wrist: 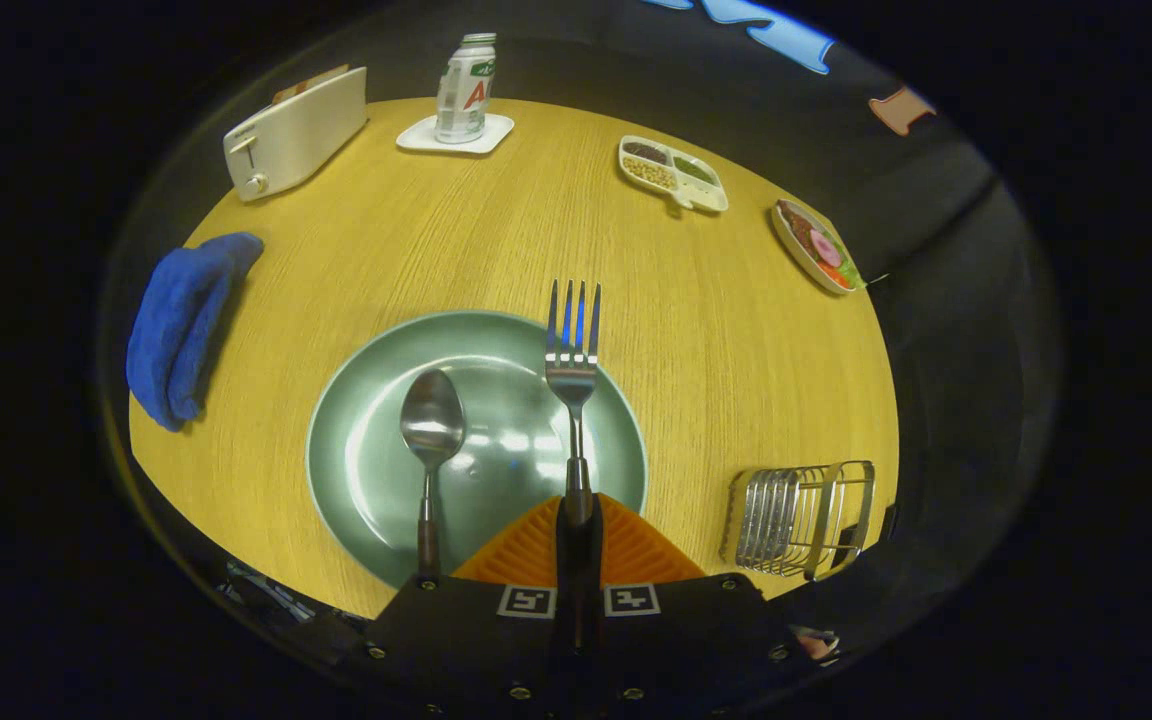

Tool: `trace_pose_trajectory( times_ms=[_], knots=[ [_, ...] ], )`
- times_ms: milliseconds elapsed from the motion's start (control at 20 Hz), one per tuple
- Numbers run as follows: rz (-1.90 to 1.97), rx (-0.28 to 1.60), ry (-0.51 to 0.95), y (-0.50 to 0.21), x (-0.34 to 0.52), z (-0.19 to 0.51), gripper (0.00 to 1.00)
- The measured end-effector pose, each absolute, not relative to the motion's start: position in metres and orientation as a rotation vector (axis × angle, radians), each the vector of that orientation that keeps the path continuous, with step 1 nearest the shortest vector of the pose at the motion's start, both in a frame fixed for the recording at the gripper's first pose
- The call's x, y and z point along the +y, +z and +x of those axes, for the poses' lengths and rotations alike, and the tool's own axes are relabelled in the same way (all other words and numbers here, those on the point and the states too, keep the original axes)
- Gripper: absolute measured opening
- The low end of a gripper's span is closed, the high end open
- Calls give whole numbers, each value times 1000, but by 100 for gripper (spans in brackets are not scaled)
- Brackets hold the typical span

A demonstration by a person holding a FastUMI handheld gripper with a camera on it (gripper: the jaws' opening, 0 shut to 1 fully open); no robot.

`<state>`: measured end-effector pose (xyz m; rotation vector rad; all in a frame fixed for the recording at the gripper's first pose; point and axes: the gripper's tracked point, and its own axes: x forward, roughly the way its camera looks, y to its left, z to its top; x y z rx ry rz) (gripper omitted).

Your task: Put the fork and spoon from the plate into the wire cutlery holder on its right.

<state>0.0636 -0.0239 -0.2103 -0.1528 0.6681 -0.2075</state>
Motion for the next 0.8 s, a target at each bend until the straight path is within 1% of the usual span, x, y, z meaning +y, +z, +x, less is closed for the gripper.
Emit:
trace_pose_trajectory(
  times_ms=[150, 350, 600, 800],
  knots=[
    [-105, 642, -259, -191, -39, 53, 4],
    [-24, 633, -367, -177, -73, 27, 3],
    [67, 653, -492, -177, -115, -9, 3],
    [124, 708, -542, -189, -134, -29, 3]
  ],
)
